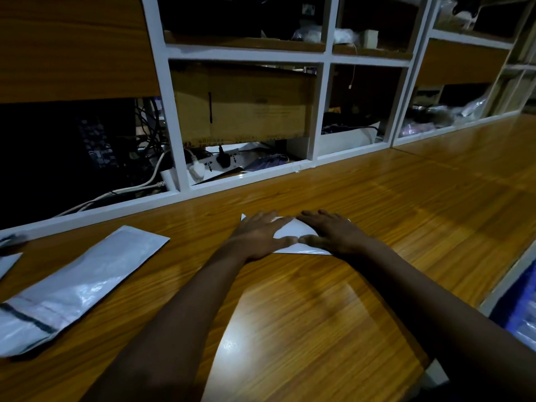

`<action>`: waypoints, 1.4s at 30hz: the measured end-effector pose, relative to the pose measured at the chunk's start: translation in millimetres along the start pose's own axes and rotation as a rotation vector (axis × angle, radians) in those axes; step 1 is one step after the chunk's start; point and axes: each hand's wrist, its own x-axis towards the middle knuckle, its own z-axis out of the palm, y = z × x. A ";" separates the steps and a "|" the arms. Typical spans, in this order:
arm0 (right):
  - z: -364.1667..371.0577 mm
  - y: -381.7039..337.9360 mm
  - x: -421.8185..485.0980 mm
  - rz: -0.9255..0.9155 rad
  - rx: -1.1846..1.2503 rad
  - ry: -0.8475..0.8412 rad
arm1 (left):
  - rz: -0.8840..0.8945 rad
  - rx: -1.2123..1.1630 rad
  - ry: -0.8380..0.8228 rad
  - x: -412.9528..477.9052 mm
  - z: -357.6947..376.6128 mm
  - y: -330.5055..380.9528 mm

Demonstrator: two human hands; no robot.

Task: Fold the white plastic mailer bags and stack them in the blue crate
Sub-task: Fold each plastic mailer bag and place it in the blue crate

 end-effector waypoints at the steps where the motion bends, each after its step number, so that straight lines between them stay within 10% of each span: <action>1: 0.3 0.1 -2.5 0.030 -0.025 -0.026 | -0.044 0.006 -0.021 -4.1 -0.2 0.3; 16: 13.4 -14.6 -76.0 -0.021 0.148 0.449 | 0.089 0.002 0.440 -67.6 4.0 30.8; 42: -29.9 14.2 -101.9 0.016 -0.308 0.707 | 0.216 0.245 0.903 -41.1 -26.8 117.7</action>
